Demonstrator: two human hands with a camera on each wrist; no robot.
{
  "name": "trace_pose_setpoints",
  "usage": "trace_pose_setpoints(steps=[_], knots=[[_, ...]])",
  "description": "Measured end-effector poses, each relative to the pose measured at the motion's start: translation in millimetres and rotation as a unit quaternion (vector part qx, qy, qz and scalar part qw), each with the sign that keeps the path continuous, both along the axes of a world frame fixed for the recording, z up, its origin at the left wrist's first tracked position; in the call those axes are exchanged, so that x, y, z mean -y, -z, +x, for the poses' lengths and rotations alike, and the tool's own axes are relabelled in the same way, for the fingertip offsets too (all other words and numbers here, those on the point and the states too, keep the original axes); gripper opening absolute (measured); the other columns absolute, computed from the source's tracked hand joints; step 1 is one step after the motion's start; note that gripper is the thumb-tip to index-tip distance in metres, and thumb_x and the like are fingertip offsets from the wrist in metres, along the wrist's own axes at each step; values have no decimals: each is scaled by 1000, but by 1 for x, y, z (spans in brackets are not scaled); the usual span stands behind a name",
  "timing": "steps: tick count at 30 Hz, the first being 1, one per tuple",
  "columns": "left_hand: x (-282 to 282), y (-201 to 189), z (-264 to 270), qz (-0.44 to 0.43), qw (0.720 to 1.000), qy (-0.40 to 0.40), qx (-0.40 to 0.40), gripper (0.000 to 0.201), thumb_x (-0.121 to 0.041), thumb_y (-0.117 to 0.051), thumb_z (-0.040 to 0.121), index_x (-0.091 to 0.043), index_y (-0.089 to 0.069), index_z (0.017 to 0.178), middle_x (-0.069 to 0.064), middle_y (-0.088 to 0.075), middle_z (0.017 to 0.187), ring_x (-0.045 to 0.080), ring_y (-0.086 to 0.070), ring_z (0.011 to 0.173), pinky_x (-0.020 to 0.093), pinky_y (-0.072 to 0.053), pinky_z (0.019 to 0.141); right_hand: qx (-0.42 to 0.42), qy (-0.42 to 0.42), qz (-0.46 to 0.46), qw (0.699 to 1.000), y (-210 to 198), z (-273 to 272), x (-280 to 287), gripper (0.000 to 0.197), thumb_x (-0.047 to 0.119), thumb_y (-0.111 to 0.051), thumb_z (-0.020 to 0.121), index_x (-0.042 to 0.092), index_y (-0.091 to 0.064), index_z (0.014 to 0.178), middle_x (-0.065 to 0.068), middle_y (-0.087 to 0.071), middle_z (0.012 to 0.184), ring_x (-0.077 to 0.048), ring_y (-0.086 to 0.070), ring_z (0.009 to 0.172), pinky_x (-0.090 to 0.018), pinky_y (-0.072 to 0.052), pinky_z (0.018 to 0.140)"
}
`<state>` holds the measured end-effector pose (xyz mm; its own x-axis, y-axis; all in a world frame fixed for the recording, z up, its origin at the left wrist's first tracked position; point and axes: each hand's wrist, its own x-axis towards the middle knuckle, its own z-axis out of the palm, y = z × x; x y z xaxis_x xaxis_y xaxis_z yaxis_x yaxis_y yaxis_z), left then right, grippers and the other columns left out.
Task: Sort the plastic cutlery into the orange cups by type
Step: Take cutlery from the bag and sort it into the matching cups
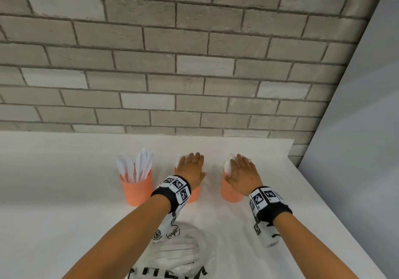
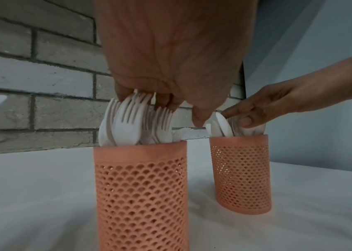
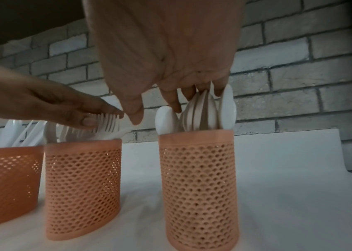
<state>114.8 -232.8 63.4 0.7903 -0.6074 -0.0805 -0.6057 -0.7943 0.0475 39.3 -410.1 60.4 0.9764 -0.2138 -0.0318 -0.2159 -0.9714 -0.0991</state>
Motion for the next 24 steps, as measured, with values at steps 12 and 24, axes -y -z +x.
trace_pose_setpoints(steps=[12,24], knots=[[-30,-54,-8,-191,978,-14,-80,66,-40,-45,94,-14,-17,148,14,-14,156,26,-15,144,37,-15,117,190,-89,194,958,-29,-39,-44,32,19,-59,87,13,-62,118,-8,-60,122,-21,-55,113,-28,-43,93],[-146,-36,-85,-283,936,-35,-208,9,-16,-65,83,-22,-67,76,-1,-56,116,8,-48,111,23,-32,95,-172,-245,93,950,33,-75,-167,37,11,-59,85,1,-58,120,-17,-59,124,-30,-55,113,-37,-45,97]])
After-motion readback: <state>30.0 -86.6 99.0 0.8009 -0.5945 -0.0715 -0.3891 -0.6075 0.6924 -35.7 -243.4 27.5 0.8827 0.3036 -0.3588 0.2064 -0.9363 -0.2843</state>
